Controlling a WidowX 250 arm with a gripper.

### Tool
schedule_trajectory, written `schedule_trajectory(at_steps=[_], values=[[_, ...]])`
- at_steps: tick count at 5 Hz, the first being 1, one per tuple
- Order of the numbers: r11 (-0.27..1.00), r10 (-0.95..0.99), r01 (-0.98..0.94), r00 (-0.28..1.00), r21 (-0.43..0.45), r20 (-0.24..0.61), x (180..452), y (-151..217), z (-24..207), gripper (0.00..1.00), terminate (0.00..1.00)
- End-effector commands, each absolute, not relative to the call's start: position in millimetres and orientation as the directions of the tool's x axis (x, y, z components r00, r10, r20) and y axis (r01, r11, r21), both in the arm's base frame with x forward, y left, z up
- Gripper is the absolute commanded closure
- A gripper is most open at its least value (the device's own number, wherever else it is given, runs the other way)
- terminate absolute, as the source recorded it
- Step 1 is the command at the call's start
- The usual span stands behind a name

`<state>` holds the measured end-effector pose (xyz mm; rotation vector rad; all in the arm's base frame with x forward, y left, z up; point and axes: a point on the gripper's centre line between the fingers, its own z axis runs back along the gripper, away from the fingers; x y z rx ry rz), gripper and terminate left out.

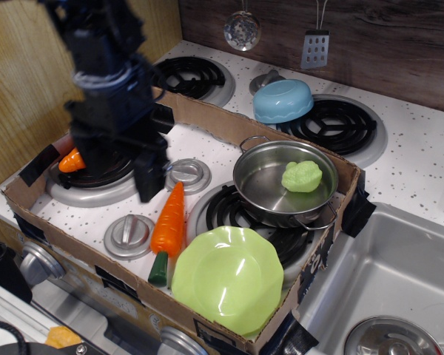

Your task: Take broccoli out of pan

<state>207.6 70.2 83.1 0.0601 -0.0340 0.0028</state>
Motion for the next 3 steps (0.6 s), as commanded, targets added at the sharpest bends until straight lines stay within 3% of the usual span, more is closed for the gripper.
schedule_trajectory(at_steps=[1, 3], values=[[0.997, -0.030, 0.026, 0.998, 0.068, 0.060, 231, 34, 104, 0.00, 0.00], [0.963, -0.267, 0.257, 0.956, 0.085, 0.126, 255, 6, 100, 0.00, 0.00]])
